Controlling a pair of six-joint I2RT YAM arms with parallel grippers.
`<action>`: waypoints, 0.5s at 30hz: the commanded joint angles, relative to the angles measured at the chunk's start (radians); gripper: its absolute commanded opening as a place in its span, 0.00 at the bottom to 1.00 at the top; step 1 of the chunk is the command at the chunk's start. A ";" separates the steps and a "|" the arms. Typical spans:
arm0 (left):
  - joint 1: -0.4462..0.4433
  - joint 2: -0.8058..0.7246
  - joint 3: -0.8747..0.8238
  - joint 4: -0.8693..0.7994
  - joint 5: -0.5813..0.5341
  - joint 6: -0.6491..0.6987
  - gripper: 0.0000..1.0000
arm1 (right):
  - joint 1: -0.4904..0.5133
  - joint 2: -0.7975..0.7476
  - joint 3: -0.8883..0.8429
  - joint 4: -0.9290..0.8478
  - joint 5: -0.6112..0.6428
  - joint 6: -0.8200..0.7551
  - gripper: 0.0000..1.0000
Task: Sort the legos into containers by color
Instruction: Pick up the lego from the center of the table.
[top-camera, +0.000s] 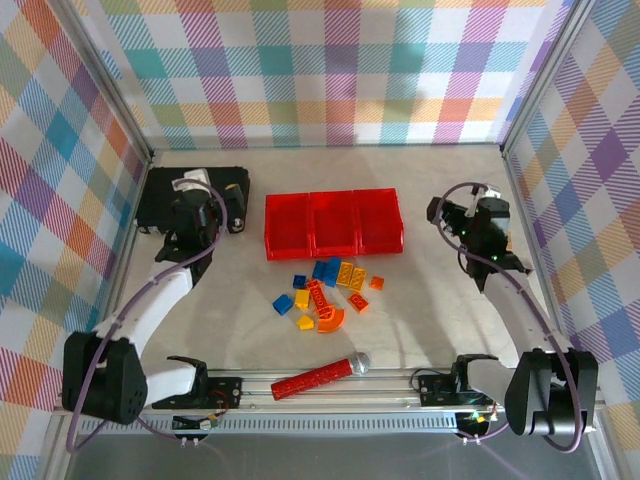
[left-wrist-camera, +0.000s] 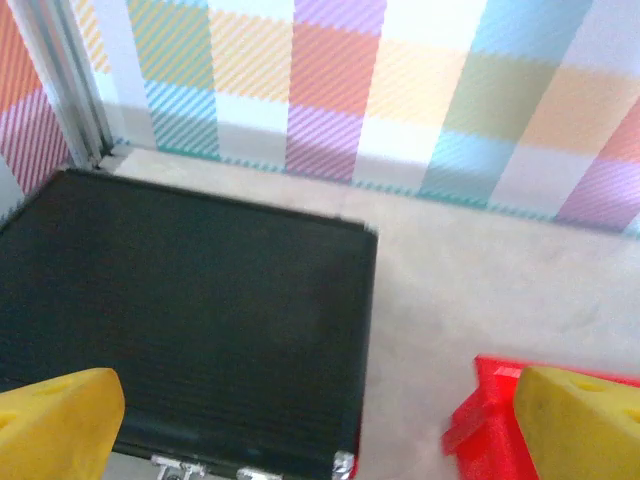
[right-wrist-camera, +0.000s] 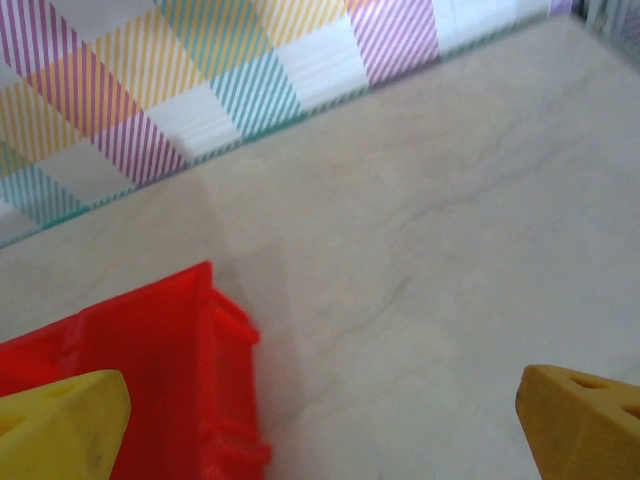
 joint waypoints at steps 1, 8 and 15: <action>-0.021 -0.044 -0.040 -0.280 0.157 -0.079 1.00 | 0.022 -0.019 0.027 -0.316 -0.117 0.177 0.97; -0.164 -0.162 -0.171 -0.324 0.141 -0.111 1.00 | 0.243 0.009 0.093 -0.605 -0.041 0.259 0.91; -0.186 -0.279 -0.373 -0.160 0.183 -0.165 1.00 | 0.411 0.124 0.087 -0.653 0.066 0.339 0.84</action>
